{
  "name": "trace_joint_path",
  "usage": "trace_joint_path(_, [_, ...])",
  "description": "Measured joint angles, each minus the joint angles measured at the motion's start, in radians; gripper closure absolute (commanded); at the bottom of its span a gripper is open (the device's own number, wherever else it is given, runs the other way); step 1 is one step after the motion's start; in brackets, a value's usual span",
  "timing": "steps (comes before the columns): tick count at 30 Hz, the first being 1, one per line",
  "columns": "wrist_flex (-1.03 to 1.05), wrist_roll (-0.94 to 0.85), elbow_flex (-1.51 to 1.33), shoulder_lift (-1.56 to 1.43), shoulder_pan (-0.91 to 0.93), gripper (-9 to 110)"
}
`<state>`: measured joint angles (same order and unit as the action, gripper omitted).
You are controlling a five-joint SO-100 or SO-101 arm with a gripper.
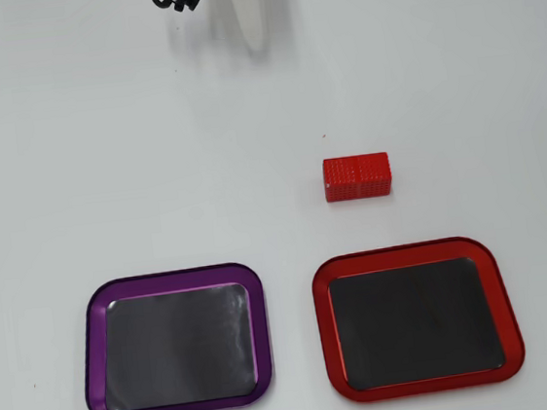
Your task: Grasp a red block and put it in the left red dish.
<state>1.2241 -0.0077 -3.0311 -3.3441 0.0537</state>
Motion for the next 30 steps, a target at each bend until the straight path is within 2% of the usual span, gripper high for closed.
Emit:
trace_joint_path(20, [-0.023, -0.003, -0.003, 0.000, 0.000, 102])
trace_joint_path(26, [-0.092, -0.003, 0.129, 0.014, 0.003, 102])
trace_joint_path(30, [-0.101, -0.003, 0.259, 0.144, 0.003, 102])
